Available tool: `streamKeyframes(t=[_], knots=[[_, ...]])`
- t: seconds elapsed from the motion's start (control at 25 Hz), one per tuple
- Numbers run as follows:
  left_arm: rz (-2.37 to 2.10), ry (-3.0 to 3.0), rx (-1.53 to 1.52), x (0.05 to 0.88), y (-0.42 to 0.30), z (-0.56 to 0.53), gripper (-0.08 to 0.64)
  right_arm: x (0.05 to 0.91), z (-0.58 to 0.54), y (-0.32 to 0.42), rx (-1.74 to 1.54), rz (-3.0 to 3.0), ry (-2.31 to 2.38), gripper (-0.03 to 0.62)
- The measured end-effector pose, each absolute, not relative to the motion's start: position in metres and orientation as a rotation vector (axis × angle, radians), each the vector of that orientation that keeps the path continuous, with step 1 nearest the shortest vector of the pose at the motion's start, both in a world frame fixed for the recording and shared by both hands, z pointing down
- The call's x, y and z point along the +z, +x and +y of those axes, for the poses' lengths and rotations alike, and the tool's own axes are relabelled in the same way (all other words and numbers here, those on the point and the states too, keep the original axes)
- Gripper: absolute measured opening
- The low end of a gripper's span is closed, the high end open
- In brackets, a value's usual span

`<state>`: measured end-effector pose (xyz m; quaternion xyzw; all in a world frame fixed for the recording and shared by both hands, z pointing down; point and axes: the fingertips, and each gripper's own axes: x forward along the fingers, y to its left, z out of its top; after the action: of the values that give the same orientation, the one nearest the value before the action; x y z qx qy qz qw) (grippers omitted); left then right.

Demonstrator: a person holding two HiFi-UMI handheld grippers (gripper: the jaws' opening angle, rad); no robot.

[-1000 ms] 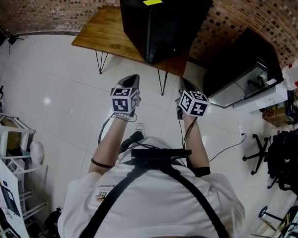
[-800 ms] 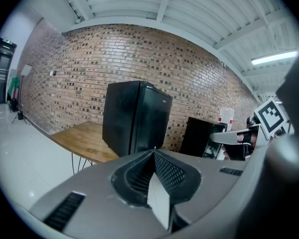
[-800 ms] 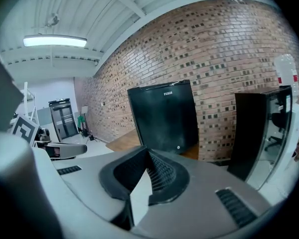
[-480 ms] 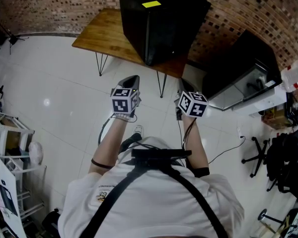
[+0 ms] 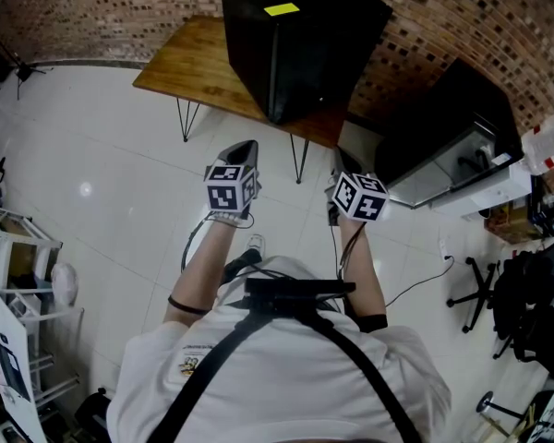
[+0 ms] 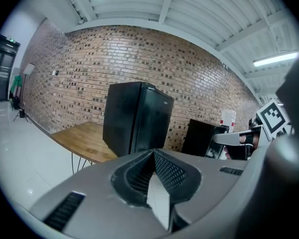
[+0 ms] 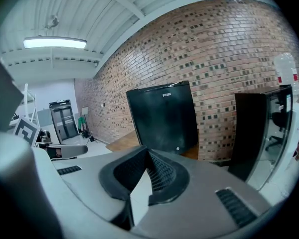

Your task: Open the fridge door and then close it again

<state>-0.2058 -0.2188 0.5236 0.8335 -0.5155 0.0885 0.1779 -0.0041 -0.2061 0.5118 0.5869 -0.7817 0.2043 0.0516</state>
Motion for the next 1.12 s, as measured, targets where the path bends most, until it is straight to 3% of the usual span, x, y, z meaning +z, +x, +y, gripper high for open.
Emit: streamKeyframes(t=[0.32,0.56,0.8,1.12], knots=[[-1.443,2.343,0.315,0.542,-0.21,-0.23,0.002,0.489,-0.23,0.019,0.556,-2.38,1.828,0.006],[-1.308,2.358,0.493,0.601,-0.204,-0.233,0.002,0.408,-0.288,0.031,0.378,-2.457,1.857,0.006],[-1.145,2.36,0.61,0.651,-0.159,-0.248,0.002,0.3,-0.33,0.026,0.162,-2.58,1.859,0.006],[-1.197,2.403,0.575,0.619,-0.088,-0.227,0.002,0.244,-0.293,0.025,0.003,-2.754,1.688,0.025]])
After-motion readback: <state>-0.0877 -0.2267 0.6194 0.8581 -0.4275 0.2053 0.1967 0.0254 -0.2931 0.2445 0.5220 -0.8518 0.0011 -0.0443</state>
